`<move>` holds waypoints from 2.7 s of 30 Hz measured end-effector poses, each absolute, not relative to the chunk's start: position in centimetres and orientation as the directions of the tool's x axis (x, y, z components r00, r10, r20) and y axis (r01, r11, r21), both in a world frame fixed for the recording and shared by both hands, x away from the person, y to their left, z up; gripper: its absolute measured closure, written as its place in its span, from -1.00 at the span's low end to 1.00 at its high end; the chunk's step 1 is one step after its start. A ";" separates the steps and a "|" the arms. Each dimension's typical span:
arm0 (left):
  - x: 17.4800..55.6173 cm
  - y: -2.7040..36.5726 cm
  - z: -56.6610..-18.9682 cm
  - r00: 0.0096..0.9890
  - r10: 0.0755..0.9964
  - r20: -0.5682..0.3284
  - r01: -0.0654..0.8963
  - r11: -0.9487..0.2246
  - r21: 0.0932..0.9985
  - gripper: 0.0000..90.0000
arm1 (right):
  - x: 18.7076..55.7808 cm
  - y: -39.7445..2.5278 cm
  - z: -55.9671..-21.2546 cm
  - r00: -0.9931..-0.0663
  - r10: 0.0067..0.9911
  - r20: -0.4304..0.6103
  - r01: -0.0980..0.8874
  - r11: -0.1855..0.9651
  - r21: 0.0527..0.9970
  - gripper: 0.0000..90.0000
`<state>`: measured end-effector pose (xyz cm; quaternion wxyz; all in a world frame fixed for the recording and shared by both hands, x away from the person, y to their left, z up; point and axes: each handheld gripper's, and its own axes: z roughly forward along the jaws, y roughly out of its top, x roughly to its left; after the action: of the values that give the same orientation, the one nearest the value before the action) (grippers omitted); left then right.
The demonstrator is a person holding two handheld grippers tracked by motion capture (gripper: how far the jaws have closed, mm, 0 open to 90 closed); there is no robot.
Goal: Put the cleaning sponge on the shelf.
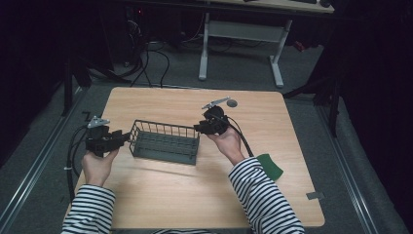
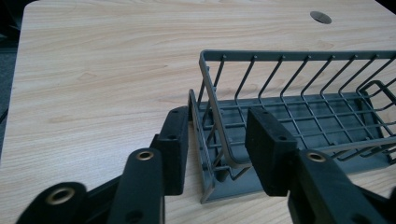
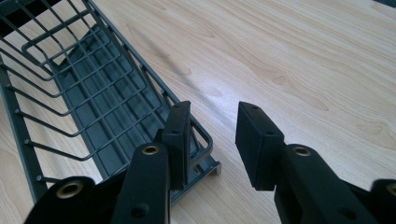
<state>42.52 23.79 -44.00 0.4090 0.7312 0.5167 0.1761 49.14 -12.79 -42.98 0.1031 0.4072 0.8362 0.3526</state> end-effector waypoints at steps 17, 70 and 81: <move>43.0 23.4 -44.6 0.418 0.890 -0.183 0.632 -0.140 0.762 0.83 | 49.1 -12.3 -43.0 -0.687 0.722 0.083 0.589 0.485 0.647 0.73; 50.1 8.1 -44.5 0.542 0.814 -0.212 0.609 -0.206 0.766 0.90 | 49.3 -25.9 -41.5 -0.429 0.903 -0.009 0.721 0.349 0.599 0.91; 51.1 5.8 -44.7 0.560 0.798 -0.222 0.598 -0.203 0.776 0.90 | 49.0 -28.5 -41.6 -0.383 0.924 0.013 0.734 0.295 0.611 0.90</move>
<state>51.09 5.84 -44.75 0.4376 0.7671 0.4549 0.1147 48.98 -28.46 -41.58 0.1743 0.5276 0.7857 0.2719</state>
